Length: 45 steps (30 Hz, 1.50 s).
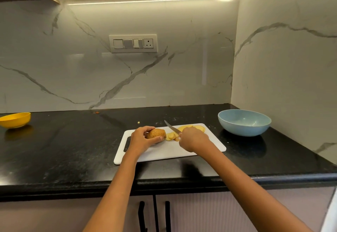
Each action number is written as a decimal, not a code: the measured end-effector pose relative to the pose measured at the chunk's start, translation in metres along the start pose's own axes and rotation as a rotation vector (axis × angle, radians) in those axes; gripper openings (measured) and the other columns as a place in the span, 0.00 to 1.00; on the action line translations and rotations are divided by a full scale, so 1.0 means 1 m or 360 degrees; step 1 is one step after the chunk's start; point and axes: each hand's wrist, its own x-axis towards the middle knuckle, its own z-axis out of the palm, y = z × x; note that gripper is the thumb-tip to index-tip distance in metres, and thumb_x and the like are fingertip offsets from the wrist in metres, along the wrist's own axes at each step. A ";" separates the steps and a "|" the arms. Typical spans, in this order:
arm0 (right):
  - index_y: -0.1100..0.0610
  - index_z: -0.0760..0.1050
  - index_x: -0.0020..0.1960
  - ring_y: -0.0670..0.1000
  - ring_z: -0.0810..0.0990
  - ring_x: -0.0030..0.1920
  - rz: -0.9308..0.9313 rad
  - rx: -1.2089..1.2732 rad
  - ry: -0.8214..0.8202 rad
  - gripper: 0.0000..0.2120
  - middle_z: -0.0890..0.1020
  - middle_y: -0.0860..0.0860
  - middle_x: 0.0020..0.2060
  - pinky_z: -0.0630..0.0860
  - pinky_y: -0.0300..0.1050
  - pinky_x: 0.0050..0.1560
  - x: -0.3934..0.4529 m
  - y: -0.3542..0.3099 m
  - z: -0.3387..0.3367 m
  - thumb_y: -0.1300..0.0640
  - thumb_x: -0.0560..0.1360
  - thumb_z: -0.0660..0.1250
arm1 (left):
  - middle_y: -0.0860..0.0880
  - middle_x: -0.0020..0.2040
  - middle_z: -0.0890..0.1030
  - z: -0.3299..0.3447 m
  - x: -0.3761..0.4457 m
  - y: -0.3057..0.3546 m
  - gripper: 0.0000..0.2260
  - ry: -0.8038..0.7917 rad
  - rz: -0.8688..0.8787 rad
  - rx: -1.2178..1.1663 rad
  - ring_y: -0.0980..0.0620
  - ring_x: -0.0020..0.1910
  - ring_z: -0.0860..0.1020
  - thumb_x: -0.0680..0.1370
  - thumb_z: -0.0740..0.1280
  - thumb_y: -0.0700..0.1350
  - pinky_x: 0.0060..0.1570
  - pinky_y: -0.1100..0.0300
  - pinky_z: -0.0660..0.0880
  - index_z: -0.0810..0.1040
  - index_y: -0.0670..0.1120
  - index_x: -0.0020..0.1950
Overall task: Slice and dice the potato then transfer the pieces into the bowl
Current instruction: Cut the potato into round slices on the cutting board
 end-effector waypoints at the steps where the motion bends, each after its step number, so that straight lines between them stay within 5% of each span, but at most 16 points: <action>1: 0.61 0.73 0.58 0.50 0.72 0.43 0.0003 -0.0001 0.0020 0.11 0.71 0.51 0.36 0.68 0.40 0.43 0.001 -0.003 -0.001 0.59 0.79 0.57 | 0.47 0.59 0.77 0.000 0.000 0.000 0.24 0.0008 -0.0002 0.0004 0.50 0.56 0.74 0.67 0.76 0.49 0.55 0.58 0.73 0.76 0.48 0.61; 11: 0.59 0.74 0.57 0.51 0.73 0.46 -0.0038 -0.0098 -0.0110 0.12 0.76 0.53 0.46 0.69 0.41 0.45 -0.006 -0.001 0.008 0.55 0.80 0.56 | 0.44 0.58 0.78 -0.001 0.001 0.000 0.24 0.0242 -0.0073 0.0101 0.48 0.55 0.76 0.68 0.76 0.49 0.54 0.58 0.72 0.76 0.43 0.61; 23: 0.59 0.75 0.57 0.49 0.73 0.45 0.0008 -0.0137 -0.0049 0.11 0.75 0.51 0.44 0.69 0.40 0.46 -0.005 0.003 0.008 0.57 0.79 0.58 | 0.42 0.57 0.79 0.000 0.000 0.002 0.22 0.0256 -0.0097 0.0110 0.50 0.51 0.74 0.71 0.73 0.51 0.49 0.61 0.69 0.76 0.41 0.61; 30: 0.60 0.73 0.60 0.51 0.73 0.48 -0.0053 -0.0068 -0.0095 0.13 0.77 0.54 0.52 0.69 0.41 0.49 -0.009 -0.010 0.012 0.56 0.79 0.58 | 0.42 0.58 0.78 0.001 0.000 0.003 0.21 0.0264 -0.0099 0.0123 0.50 0.52 0.74 0.72 0.72 0.50 0.49 0.61 0.69 0.76 0.41 0.61; 37: 0.61 0.69 0.66 0.54 0.74 0.56 -0.0004 -0.0025 -0.0210 0.17 0.75 0.57 0.56 0.70 0.45 0.59 0.008 -0.021 0.014 0.55 0.80 0.56 | 0.42 0.58 0.78 0.001 0.002 0.001 0.21 0.0218 -0.0083 0.0138 0.47 0.54 0.75 0.72 0.72 0.51 0.51 0.60 0.69 0.76 0.41 0.61; 40: 0.59 0.71 0.64 0.54 0.75 0.59 -0.0037 -0.0133 -0.0099 0.15 0.77 0.55 0.59 0.71 0.43 0.56 0.008 -0.019 0.018 0.56 0.80 0.57 | 0.41 0.58 0.78 0.001 0.003 0.000 0.20 0.0276 -0.0115 0.0130 0.46 0.55 0.75 0.74 0.70 0.50 0.53 0.58 0.70 0.76 0.40 0.61; 45: 0.59 0.74 0.61 0.52 0.77 0.51 -0.0005 -0.0209 -0.0007 0.13 0.78 0.54 0.51 0.71 0.41 0.47 0.010 -0.013 0.020 0.58 0.80 0.57 | 0.41 0.59 0.77 0.002 0.002 0.001 0.19 0.0203 -0.0099 0.0131 0.46 0.57 0.74 0.75 0.68 0.49 0.55 0.57 0.70 0.75 0.40 0.62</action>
